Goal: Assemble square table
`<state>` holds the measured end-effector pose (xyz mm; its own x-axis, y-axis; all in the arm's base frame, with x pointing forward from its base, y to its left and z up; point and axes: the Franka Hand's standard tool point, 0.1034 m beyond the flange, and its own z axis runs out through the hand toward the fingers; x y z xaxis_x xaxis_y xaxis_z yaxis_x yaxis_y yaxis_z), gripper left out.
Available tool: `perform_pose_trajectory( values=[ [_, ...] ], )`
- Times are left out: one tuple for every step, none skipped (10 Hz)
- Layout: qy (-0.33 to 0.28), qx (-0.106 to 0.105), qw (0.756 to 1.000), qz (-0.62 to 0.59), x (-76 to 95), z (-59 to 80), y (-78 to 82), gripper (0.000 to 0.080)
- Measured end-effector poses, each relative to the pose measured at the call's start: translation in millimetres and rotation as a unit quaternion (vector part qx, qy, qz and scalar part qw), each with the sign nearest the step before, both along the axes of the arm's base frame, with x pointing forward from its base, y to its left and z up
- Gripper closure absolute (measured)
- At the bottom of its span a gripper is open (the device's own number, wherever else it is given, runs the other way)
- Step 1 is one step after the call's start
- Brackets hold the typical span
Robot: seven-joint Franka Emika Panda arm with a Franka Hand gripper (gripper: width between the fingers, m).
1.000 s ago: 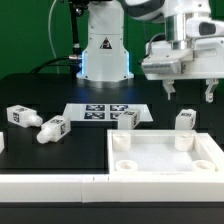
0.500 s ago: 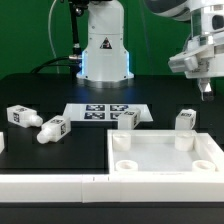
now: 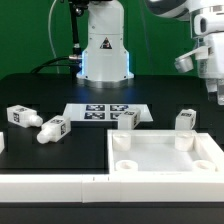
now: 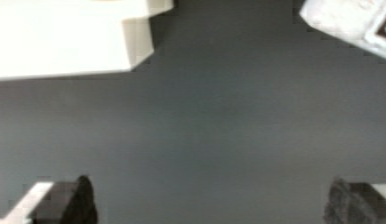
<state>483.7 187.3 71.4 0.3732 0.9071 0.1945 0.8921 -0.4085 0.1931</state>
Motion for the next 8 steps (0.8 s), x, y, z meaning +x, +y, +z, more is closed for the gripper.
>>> perform_pose_trajectory(
  values=[
    [0.018,0.025,0.994,-0.102,-0.2,-2.3,-1.2,0.015],
    [0.035,0.041,0.981,-0.186,0.4,-3.4,-3.9,0.015],
    [0.039,0.046,0.976,-0.208,4.4,-3.2,-11.8,0.015],
    [0.043,0.056,0.967,-0.245,4.8,-3.5,-13.4,0.015],
    [0.048,0.065,0.957,-0.278,4.2,-3.8,-11.9,0.015],
    [0.051,0.072,0.949,-0.303,4.1,-3.9,-11.5,0.015],
    [0.055,0.081,0.936,-0.337,4.4,-4.1,-12.8,0.015],
    [0.066,0.091,0.912,-0.395,6.6,-5.9,-26.5,0.015]
  ],
)
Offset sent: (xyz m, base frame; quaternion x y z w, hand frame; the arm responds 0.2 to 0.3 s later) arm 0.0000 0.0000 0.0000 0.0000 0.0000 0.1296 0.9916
